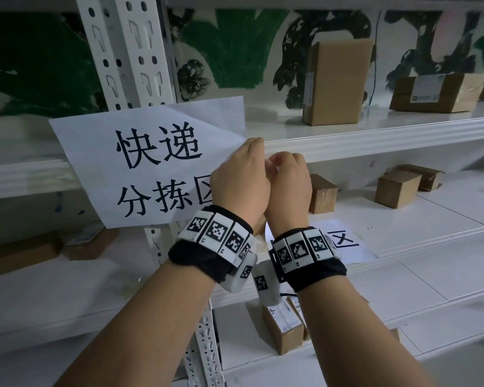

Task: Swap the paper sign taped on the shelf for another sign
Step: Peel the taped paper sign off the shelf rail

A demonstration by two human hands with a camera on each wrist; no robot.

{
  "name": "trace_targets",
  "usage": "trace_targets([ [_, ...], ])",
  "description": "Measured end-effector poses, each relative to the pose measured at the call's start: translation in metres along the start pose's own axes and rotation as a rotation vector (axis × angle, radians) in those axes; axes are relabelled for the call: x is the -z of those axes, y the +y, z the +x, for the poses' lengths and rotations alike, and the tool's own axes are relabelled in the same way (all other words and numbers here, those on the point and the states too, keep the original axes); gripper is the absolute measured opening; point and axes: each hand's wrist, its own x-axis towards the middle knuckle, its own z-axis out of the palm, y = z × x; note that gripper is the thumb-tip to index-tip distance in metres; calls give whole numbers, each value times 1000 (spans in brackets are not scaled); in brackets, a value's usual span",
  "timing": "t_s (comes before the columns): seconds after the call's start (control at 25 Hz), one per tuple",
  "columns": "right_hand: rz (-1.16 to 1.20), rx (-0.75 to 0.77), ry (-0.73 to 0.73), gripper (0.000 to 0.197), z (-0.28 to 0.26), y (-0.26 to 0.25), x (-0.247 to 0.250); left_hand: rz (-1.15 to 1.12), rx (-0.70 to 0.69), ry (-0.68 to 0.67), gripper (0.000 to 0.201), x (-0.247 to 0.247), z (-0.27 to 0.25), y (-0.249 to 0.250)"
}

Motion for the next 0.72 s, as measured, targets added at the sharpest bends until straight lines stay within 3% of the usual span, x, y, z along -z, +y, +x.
trace_targets([
  [0.2,211,-115,-68,11,-5,-9,17,22,-3,-20,46,3,2,1],
  [0.36,316,-125,-114,31,2,-14,23,29,23,-38,46,6,4,0],
  [0.48,230,-100,-88,4,7,-13,18,17,12,-53,48,8,4,-2],
  [0.72,317,-61,-154,11,-10,-14,21,-15,25,-58,49,8,3,-4],
])
